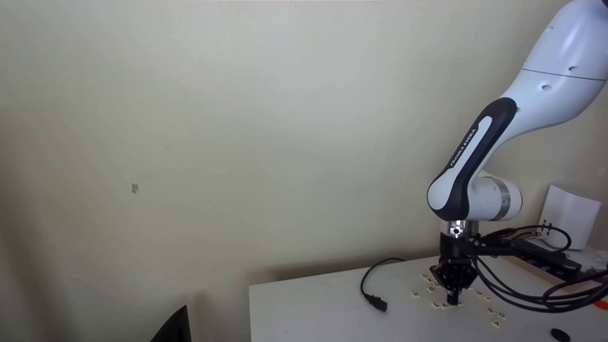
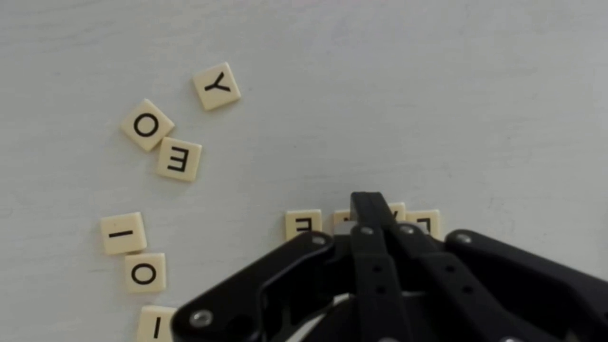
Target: Arrange the letter tiles
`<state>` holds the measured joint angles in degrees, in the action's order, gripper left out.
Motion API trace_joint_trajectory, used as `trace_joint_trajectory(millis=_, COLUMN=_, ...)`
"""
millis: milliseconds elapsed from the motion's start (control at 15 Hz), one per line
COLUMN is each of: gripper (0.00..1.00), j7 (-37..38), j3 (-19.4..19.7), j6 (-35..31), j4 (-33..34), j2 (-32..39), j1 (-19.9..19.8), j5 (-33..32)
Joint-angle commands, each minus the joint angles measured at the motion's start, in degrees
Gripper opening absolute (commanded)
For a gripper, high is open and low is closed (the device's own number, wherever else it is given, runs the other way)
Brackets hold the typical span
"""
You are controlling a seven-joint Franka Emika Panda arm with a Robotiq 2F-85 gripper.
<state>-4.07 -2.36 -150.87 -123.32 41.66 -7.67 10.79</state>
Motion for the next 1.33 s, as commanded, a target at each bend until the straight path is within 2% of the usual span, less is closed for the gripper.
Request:
trace_joint_trajectory(millis=0, gripper=0.0, j7=-0.38, j3=0.15, j6=0.87, j4=0.47, j2=0.44, j1=-0.26, j5=-0.86)
trace_joint_trajectory(millis=1267, gripper=0.0, j7=-1.19, j3=-1.95, j6=-0.38, j4=4.25, j2=4.31, j1=-2.77, j5=1.04)
